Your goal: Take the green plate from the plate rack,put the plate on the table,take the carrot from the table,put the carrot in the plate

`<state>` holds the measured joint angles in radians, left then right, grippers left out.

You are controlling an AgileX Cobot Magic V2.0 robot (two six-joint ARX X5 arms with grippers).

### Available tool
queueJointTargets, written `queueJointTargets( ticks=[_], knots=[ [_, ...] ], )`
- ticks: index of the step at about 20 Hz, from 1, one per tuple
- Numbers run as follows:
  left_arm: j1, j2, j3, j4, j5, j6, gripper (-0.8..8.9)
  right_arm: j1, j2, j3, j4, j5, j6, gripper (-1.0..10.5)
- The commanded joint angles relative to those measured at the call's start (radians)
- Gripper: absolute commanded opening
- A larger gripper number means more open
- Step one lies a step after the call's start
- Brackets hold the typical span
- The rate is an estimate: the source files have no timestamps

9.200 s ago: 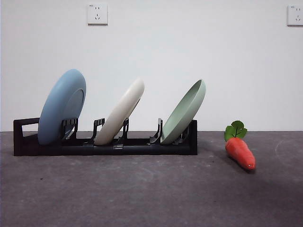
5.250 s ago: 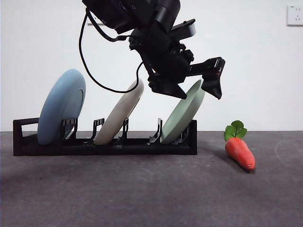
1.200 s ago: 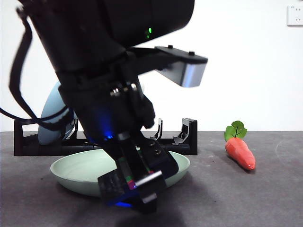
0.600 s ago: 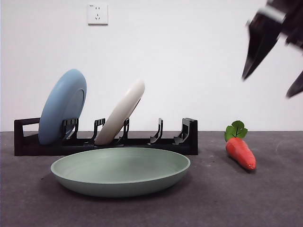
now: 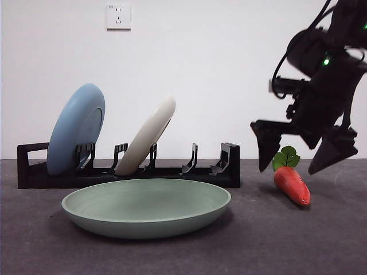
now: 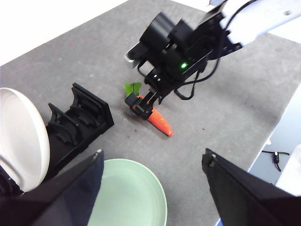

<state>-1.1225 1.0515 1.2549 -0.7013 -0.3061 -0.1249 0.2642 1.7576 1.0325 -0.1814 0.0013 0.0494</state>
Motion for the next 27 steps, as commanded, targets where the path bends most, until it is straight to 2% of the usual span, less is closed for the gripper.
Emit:
queueJointTargets(
  ticks=[1,5,10,13,17,21,24,27],
  knots=[
    [-0.003,-0.001,-0.003,-0.013,-0.004,-0.010,3.51,0.001,0.037,0.003,0.024,0.033,0.019,6.6],
    [-0.003,-0.001,-0.003,-0.027,-0.006,-0.009,3.51,0.001,0.063,0.003,0.047,0.032,0.032,5.2],
    [-0.003,-0.001,-0.003,-0.037,-0.009,-0.006,3.50,0.004,0.085,0.003,0.037,0.024,0.070,2.2],
    [-0.003,-0.001,-0.003,-0.043,-0.045,-0.005,3.50,0.015,0.085,0.003,0.037,0.023,0.074,-0.2],
    [-0.003,-0.001,-0.003,-0.066,-0.059,-0.005,3.50,0.032,0.035,0.003,0.013,0.025,0.074,-0.2],
    [-0.003,-0.001,-0.003,-0.088,-0.059,-0.002,3.50,0.073,-0.181,0.003,-0.108,0.023,0.097,-0.2],
    [-0.003,-0.001,-0.003,-0.121,-0.058,-0.002,3.50,0.196,-0.320,0.003,-0.172,-0.014,0.134,-0.2],
    [-0.003,-0.001,-0.003,-0.164,-0.058,-0.003,3.50,0.384,-0.308,0.003,-0.106,-0.021,0.193,-0.2]
  ],
)
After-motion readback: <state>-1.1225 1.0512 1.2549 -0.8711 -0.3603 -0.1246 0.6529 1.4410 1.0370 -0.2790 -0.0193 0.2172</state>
